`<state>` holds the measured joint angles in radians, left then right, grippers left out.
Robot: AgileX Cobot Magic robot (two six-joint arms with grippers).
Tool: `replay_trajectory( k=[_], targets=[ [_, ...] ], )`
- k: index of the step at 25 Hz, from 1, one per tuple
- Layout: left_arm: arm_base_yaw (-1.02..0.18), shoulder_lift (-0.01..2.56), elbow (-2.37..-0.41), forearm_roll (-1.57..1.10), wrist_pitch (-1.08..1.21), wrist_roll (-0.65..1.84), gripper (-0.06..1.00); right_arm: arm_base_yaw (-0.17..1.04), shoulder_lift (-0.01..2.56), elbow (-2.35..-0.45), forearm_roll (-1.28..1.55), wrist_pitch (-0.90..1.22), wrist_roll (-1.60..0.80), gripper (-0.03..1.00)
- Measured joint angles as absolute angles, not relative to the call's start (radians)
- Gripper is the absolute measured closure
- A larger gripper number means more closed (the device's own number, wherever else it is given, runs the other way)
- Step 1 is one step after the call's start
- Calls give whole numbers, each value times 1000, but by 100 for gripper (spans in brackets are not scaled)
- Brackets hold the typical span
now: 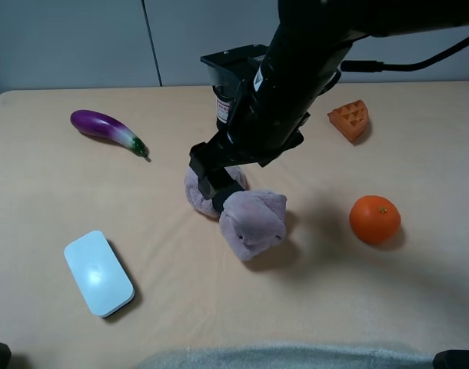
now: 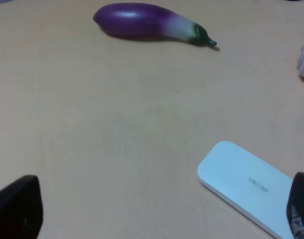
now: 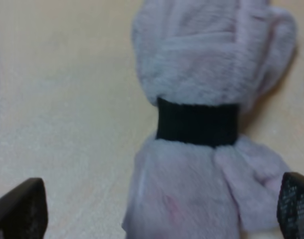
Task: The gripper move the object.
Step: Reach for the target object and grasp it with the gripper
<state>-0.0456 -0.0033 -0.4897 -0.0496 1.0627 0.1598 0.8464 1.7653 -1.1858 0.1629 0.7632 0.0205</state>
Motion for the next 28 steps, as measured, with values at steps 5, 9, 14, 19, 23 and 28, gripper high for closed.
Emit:
replay_trajectory(
  k=[5,9,14,19,23,28],
  targets=[
    [-46,-3,-490,-50,1063,160,-3,857,1825,-1196,160,754,20,28],
    [-46,-3,-490,-50,1063,160,-3,857,1871,-1201,156,730,20,28],
    [-46,-3,-490,-50,1063,160,-3,857,1924,-1204,154,703,22,28],
    [-46,-3,-490,-50,1063,160,-3,857,1974,-1206,144,661,36,28],
    [-46,-3,-490,-50,1063,160,-3,857,2001,-1208,133,624,49,28],
    [-46,-3,-490,-49,1063,160,-3,857,2034,-1208,125,600,66,28]
  ],
)
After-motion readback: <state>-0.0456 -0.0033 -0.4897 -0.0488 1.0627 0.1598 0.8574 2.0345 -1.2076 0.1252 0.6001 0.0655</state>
